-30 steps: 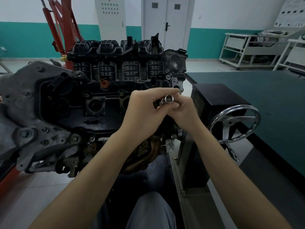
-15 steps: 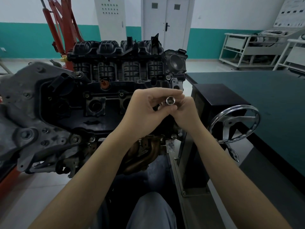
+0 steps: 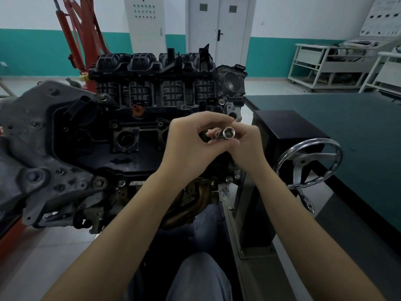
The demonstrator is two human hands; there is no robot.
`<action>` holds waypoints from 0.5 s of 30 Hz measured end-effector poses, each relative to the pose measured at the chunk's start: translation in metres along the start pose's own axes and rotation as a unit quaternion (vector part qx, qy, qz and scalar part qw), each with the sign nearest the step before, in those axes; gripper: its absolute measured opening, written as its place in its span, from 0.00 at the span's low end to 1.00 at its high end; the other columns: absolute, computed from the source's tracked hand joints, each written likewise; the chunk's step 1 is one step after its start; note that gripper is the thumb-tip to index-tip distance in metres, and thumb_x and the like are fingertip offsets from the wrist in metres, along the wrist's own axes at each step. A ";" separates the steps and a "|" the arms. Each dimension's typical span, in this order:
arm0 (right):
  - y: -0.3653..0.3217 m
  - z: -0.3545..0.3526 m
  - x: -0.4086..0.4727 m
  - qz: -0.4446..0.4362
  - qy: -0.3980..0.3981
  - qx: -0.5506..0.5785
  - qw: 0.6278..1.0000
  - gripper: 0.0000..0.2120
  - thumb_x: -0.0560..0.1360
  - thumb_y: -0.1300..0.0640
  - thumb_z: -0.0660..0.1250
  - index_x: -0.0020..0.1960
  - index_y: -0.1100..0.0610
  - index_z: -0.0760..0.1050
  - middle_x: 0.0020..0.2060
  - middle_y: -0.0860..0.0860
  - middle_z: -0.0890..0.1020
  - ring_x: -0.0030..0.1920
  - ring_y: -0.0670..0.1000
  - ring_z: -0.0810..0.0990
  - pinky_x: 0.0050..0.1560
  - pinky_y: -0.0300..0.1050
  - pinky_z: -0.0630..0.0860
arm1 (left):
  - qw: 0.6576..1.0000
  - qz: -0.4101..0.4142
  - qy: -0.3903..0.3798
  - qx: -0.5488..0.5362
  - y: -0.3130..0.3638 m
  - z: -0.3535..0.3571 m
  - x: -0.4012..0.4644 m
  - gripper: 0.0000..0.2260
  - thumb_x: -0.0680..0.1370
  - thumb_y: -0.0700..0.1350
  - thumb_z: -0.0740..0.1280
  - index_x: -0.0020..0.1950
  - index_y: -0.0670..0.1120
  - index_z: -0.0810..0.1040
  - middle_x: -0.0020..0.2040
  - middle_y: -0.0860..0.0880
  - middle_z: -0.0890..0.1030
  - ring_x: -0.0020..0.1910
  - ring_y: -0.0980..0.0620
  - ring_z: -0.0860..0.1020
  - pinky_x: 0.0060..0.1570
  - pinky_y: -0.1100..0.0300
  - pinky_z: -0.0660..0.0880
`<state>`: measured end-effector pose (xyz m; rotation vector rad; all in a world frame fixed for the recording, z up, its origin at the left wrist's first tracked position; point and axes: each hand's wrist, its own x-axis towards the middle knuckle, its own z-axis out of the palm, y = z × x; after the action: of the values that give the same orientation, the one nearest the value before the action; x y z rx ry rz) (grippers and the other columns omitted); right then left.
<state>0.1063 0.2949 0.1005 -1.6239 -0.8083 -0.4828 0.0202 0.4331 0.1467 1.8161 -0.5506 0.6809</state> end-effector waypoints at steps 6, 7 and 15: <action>-0.002 0.002 0.000 0.002 -0.036 -0.005 0.999 0.11 0.71 0.64 0.71 0.50 0.52 0.78 0.40 0.35 0.83 0.45 0.38 0.82 0.48 0.33 0.75 | 0.999 0.000 -0.019 -0.036 0.000 -0.002 -0.001 0.17 0.70 0.31 0.73 0.56 0.45 0.81 0.48 0.51 0.84 0.51 0.56 0.83 0.56 0.60 0.78; -0.002 0.002 0.000 0.006 -0.030 -0.002 1.000 0.09 0.70 0.62 0.72 0.48 0.51 0.79 0.39 0.37 0.84 0.45 0.40 0.82 0.48 0.35 0.76 | 0.999 -0.001 -0.031 -0.040 0.001 -0.002 -0.001 0.17 0.70 0.30 0.73 0.56 0.44 0.81 0.49 0.49 0.84 0.52 0.55 0.82 0.57 0.58 0.78; 0.000 0.002 0.000 -0.005 -0.036 -0.002 0.999 0.14 0.72 0.68 0.69 0.50 0.50 0.77 0.40 0.36 0.83 0.43 0.37 0.81 0.46 0.31 0.74 | 1.000 -0.018 -0.003 -0.023 0.004 -0.002 0.001 0.14 0.69 0.34 0.76 0.51 0.47 0.83 0.46 0.54 0.84 0.49 0.59 0.83 0.55 0.60 0.78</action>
<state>0.1058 0.2965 0.1001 -1.6497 -0.8702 -0.4343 0.0183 0.4334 0.1503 1.7804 -0.5322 0.6337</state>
